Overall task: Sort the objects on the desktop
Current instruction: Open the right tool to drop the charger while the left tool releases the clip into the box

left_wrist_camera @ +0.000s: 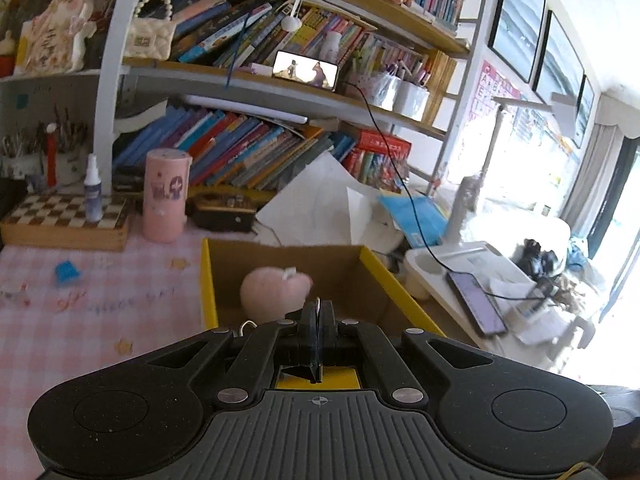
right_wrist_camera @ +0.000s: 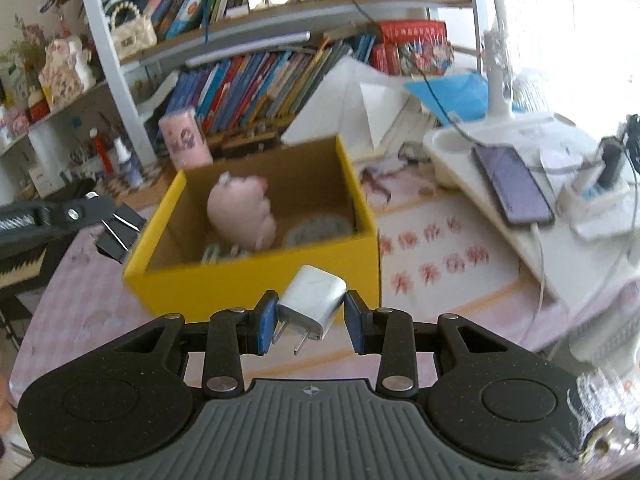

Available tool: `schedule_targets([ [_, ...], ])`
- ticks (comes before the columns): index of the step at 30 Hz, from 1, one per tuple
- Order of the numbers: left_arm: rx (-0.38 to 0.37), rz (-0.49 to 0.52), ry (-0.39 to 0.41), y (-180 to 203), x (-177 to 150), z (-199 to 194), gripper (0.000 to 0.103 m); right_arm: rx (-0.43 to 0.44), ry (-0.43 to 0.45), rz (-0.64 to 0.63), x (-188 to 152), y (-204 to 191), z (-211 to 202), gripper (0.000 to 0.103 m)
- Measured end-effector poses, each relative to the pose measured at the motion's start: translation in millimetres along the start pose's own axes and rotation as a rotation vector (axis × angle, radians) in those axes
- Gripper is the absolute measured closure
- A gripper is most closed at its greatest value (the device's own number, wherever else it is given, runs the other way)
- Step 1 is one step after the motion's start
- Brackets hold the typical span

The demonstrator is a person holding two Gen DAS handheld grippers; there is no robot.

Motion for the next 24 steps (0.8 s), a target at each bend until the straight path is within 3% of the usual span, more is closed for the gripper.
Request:
schedule_targets([
  [7, 0.044, 0.043, -0.023, 20, 9, 57, 0.103, 0.048, 0.048, -0.074, 47, 19, 27, 0.070],
  [13, 0.096, 0.080, -0.111, 28, -3, 102, 0.103, 0.101, 0.017, -0.139, 82, 27, 69, 0.070],
  [24, 0.155, 0.107, -0.209, 33, -21, 140, 0.103, 0.193, -0.157, -0.308, 108, 12, 154, 0.070],
])
Point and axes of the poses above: each gripper's, at about its wrist camera, not at the fingertips, and z roughly the way its jaws point, y to its right, x to its top, the point moved 1 cm from there along z, roughly the way its jaws point, and after that the axes turned 9 degrees about x, right-handed, at the moved point
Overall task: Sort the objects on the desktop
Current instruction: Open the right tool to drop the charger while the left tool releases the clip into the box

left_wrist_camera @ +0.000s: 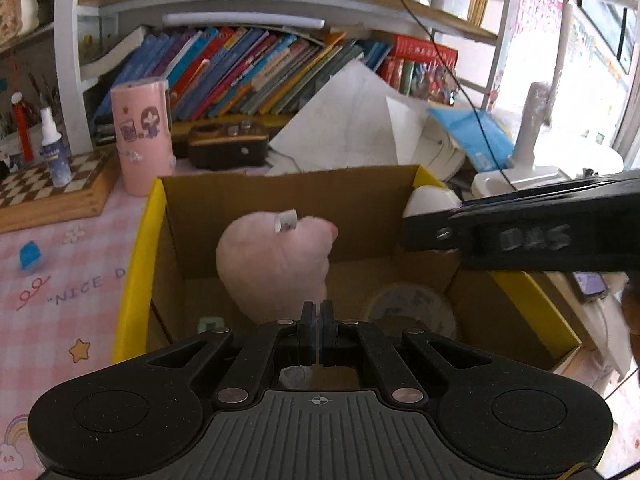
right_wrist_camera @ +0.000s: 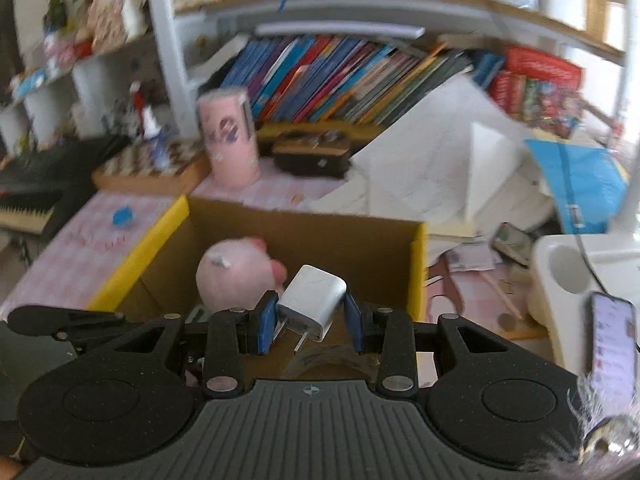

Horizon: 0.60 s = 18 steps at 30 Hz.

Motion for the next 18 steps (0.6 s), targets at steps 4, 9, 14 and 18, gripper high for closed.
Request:
schedule_targets([
  [4, 0.015, -0.004, -0.009, -1, 0, 3, 0.103, 0.010, -0.092, -0.051, -1, 0, 26, 0.069],
  [9, 0.040, -0.015, -0.032, -5, -1, 7, 0.102, 0.019, -0.203, -0.129, -7, -5, 52, 0.069],
  [14, 0.060, -0.008, -0.035, -5, -1, 5, 0.098, 0.033, -0.272, -0.138, -13, -1, 67, 0.069],
  [18, 0.071, 0.002, -0.016, -2, 2, 0, 0.095, 0.048, -0.234, -0.126, -9, -2, 62, 0.059],
])
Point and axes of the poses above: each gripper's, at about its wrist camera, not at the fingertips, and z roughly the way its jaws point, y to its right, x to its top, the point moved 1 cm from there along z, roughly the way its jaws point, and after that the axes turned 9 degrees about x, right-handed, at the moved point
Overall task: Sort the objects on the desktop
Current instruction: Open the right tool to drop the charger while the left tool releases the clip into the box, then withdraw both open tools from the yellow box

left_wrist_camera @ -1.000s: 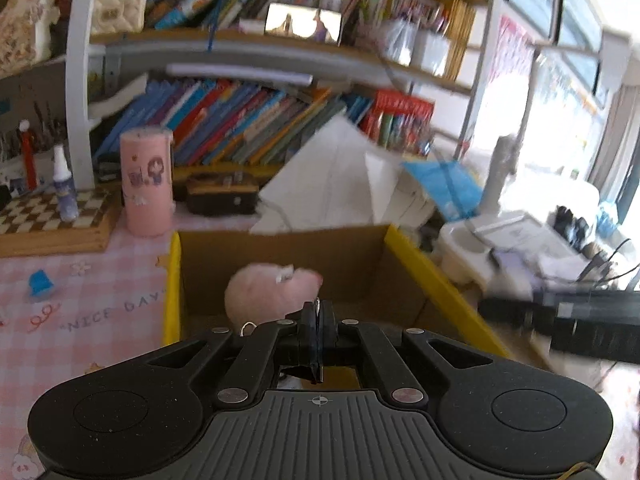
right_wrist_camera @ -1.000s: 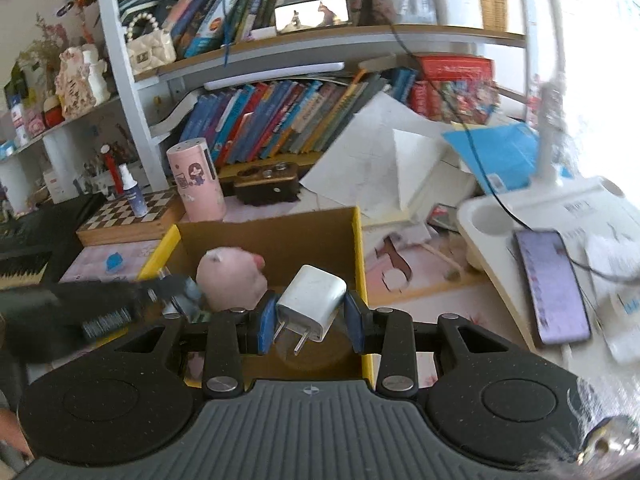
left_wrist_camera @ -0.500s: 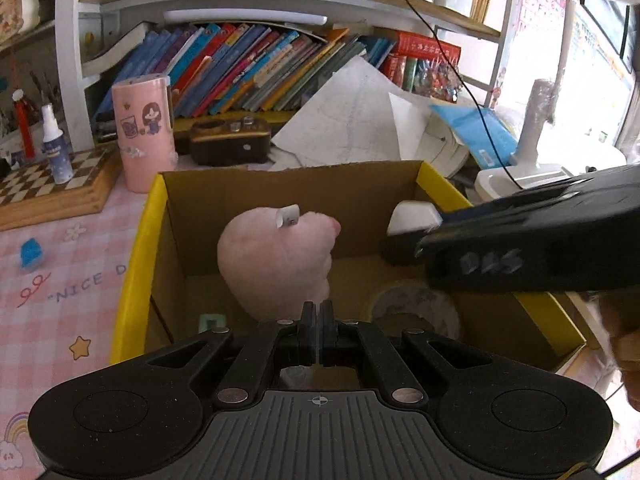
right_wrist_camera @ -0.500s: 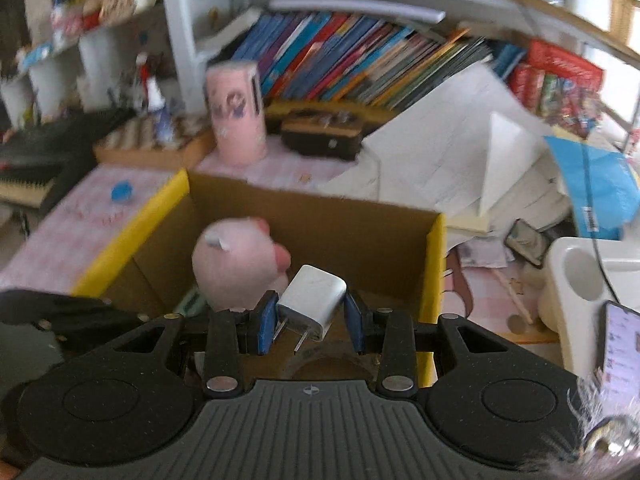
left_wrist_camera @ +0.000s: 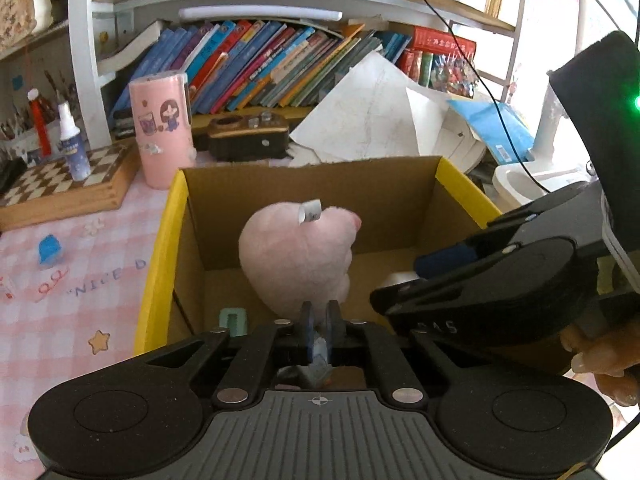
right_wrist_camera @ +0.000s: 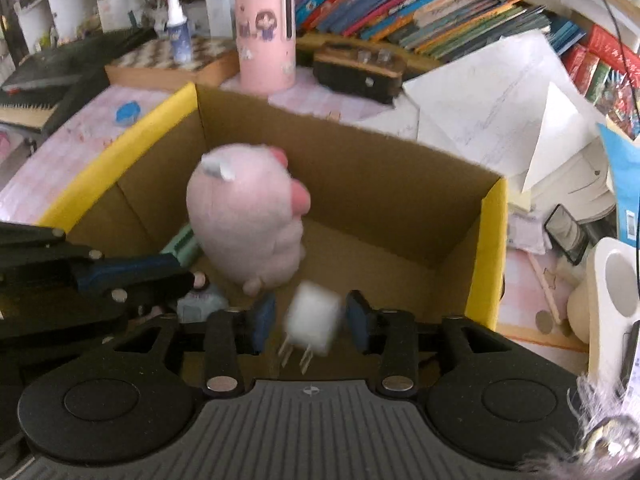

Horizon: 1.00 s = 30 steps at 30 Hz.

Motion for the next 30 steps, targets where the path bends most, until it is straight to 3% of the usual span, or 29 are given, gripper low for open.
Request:
schedule_targets([
  [5, 0.024, -0.009, 0.038, -2, 5, -14, 0.083, -0.017, 0.080, 0.015, 4, 1, -19, 0.050],
  [9, 0.039, -0.023, 0.079, -6, 9, -34, 0.075, -0.041, 0.198, 0.043, 3, 0, -49, 0.046],
  [16, 0.078, -0.048, 0.167, -14, 10, -77, 0.042, -0.153, 0.403, 0.115, -15, 0, -106, 0.039],
  [23, 0.116, -0.090, 0.204, -38, -5, -106, 0.037, -0.231, 0.465, 0.193, -49, -15, -134, 0.037],
  [30, 0.168, -0.137, 0.151, -72, -41, -122, 0.034, -0.293, 0.455, 0.266, -88, -48, -136, 0.037],
])
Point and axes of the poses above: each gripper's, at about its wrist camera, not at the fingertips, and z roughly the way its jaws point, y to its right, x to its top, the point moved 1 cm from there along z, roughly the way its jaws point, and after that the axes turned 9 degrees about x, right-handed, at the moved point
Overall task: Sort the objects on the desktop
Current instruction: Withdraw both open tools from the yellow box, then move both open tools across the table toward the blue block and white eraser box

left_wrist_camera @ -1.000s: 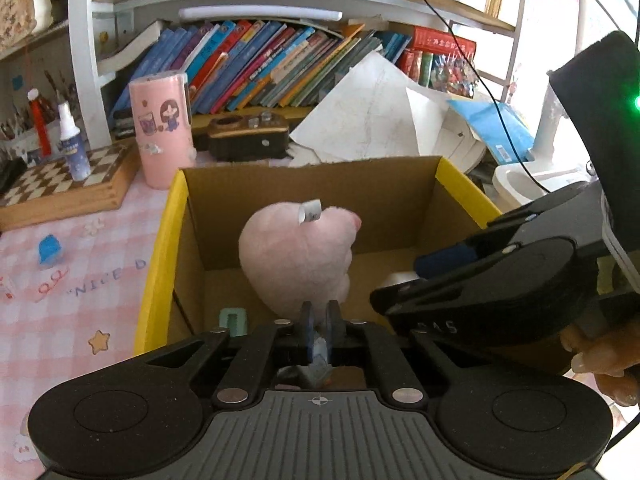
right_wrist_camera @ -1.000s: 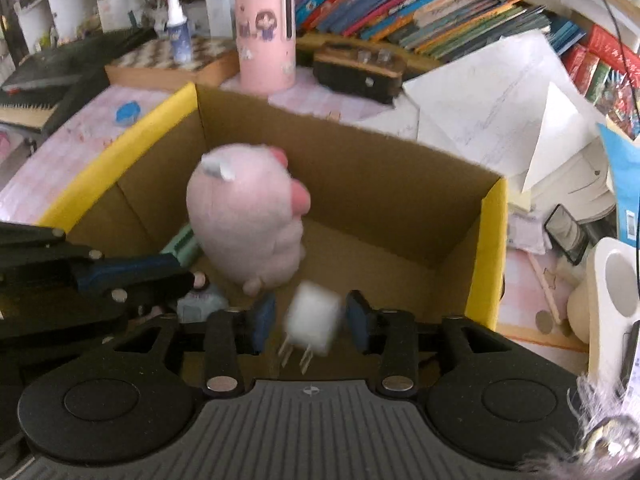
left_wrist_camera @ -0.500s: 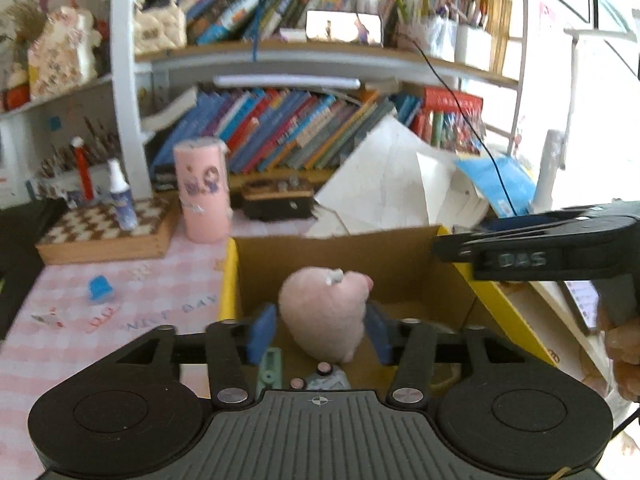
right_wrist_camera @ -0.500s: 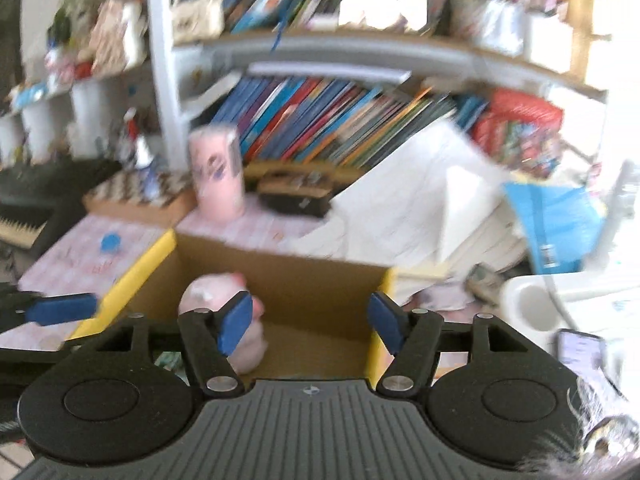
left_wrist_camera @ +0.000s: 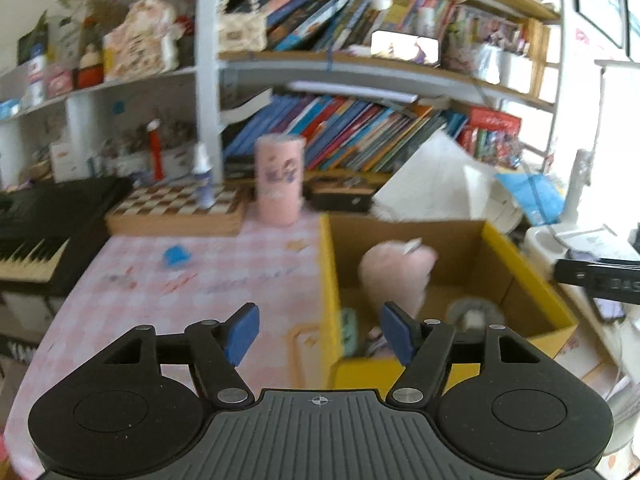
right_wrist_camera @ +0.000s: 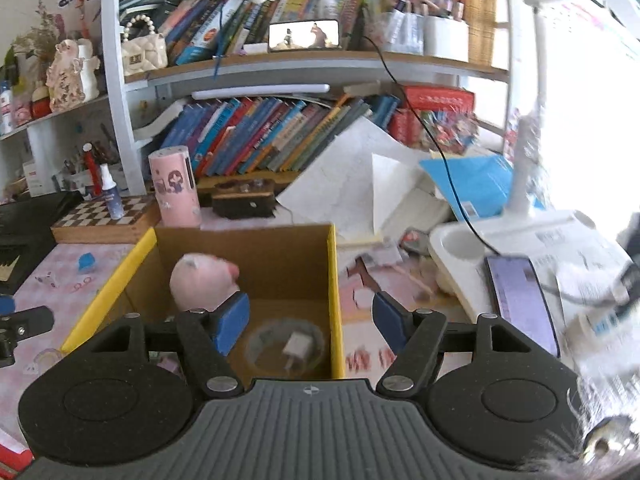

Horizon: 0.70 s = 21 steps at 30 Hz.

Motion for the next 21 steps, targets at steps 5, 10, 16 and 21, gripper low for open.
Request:
schedule_targets([
  [5, 0.039, -0.037, -0.069, -33, -26, -9, 0.034, -0.017, -0.043, 0.021, -31, -28, -14, 0.037],
  [10, 0.051, -0.051, -0.112, -58, -49, -21, 0.034, 0.001, -0.102, 0.063, -56, -59, -24, 0.037],
  [16, 0.040, -0.040, -0.140, -77, -70, -39, 0.033, 0.032, -0.124, 0.101, -74, -98, -32, 0.034],
  [21, 0.036, -0.036, -0.154, -94, -80, -48, 0.033, 0.084, -0.152, 0.106, -90, -134, -36, 0.032],
])
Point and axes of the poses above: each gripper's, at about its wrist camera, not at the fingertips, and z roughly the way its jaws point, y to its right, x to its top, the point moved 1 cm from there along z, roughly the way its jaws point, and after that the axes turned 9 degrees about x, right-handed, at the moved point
